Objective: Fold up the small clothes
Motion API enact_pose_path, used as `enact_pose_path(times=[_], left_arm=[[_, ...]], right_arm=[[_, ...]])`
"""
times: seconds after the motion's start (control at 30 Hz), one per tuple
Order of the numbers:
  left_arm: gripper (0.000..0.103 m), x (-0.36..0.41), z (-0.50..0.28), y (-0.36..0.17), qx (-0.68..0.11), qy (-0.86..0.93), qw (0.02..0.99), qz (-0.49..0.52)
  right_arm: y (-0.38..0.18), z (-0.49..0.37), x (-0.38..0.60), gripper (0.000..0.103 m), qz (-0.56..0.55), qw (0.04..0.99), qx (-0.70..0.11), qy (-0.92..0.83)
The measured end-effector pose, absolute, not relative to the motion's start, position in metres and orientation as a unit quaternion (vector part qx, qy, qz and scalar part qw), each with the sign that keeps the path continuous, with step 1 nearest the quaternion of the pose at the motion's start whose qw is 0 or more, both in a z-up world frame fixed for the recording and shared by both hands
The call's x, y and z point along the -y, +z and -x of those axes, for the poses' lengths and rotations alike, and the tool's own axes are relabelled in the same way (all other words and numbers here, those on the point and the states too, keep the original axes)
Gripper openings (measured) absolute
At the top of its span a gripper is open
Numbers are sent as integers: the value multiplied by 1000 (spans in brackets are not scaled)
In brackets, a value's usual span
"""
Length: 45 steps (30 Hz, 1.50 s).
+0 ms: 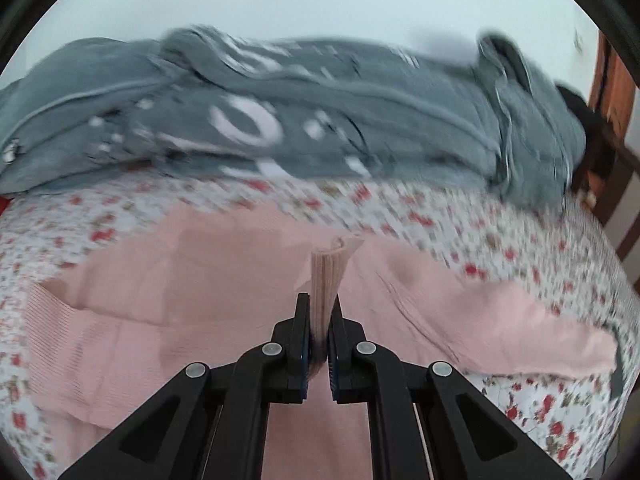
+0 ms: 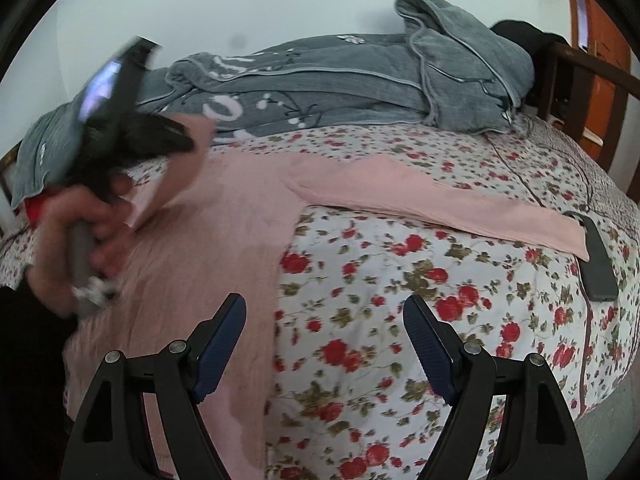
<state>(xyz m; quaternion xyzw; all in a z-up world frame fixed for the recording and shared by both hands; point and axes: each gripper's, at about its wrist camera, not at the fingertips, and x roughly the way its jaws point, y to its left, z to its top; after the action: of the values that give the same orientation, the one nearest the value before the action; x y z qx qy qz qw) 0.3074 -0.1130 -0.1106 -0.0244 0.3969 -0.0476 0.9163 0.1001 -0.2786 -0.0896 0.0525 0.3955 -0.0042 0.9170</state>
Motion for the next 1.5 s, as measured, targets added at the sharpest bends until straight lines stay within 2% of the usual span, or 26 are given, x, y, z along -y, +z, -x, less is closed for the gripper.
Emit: enact_pose_path(times=[0.1, 0.2, 0.27, 0.33, 0.37, 0.47, 0.6, 0.8, 0.97, 1.1, 1.2, 1.37, 1.5], left_arm=[[8, 136, -311, -136, -425, -52, 904, 5], [13, 146, -313, -157, -452, -48, 891, -15], [23, 150, -310, -156, -444, -51, 894, -26], [53, 150, -306, -151, -444, -56, 894, -27], [56, 149, -306, -149, -442, -57, 895, -26], [56, 142, -299, -140, -429, -56, 901, -28], [62, 121, -295, -129, -422, -59, 904, -27], [68, 55, -281, -112, -400, -33, 916, -15], [78, -30, -261, -105, -358, 30, 933, -30], [83, -103, -244, -116, -330, 91, 939, -22], [83, -142, -247, -135, -340, 109, 934, 10], [83, -163, -267, -171, -386, 106, 915, 51], [87, -156, -269, -174, -381, 120, 916, 38]], right_arm=[[-92, -101, 283, 80, -62, 916, -397, -4], [-96, -103, 285, 80, -64, 914, -401, -1], [-100, -107, 285, 80, -60, 912, -405, 1], [-105, -111, 283, 80, -56, 911, -409, 2], [-106, -113, 282, 80, -55, 910, -410, 3], [-108, -119, 279, 80, -53, 910, -411, 5], [-105, -127, 277, 80, -49, 913, -404, 5], [-103, -153, 273, 80, -67, 918, -391, 21], [-107, -182, 256, 79, -63, 921, -382, 36], [-113, -210, 239, 63, -46, 922, -382, 43], [-120, -234, 229, 54, -52, 916, -394, 51], [-137, -276, 208, 54, -45, 899, -432, 59], [-156, -298, 195, 54, -32, 887, -459, 43]])
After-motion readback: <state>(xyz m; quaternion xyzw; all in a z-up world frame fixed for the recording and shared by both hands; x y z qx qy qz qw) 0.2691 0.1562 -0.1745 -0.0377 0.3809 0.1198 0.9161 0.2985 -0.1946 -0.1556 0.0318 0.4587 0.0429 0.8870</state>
